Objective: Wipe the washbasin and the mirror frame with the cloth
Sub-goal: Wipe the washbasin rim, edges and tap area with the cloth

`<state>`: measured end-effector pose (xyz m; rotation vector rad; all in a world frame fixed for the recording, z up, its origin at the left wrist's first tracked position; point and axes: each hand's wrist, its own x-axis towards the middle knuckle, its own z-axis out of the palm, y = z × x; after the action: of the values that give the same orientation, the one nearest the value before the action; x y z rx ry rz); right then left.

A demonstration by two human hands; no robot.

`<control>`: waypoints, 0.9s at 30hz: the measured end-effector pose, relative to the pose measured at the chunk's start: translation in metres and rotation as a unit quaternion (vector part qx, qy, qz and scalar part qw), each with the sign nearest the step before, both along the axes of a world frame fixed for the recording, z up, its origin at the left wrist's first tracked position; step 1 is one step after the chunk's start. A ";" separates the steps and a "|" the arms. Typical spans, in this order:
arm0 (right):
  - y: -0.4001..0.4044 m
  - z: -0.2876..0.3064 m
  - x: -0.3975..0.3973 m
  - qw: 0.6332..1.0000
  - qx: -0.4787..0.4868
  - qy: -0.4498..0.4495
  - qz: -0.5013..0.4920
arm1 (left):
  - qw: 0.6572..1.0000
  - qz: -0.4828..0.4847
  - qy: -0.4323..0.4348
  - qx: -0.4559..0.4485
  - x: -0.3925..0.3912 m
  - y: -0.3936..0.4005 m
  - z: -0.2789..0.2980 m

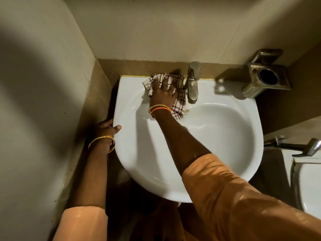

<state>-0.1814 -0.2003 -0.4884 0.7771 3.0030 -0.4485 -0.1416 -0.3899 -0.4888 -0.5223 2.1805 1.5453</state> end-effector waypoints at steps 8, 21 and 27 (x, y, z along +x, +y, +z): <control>-0.071 0.003 -0.024 0.977 0.020 -0.041 0.208 | 0.998 0.056 -0.002 0.010 0.000 0.001 0.002; -0.043 0.002 -0.018 0.993 0.054 -0.040 0.093 | 0.993 0.048 -0.077 0.079 -0.004 -0.008 0.017; -0.085 -0.001 -0.027 0.972 0.093 -0.044 0.211 | 0.995 0.040 -0.061 0.064 -0.003 -0.003 0.022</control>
<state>-0.2088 -0.2848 -0.4889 0.1396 3.0297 -0.1175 -0.1442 -0.3933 -0.4665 -0.6522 1.9767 1.6384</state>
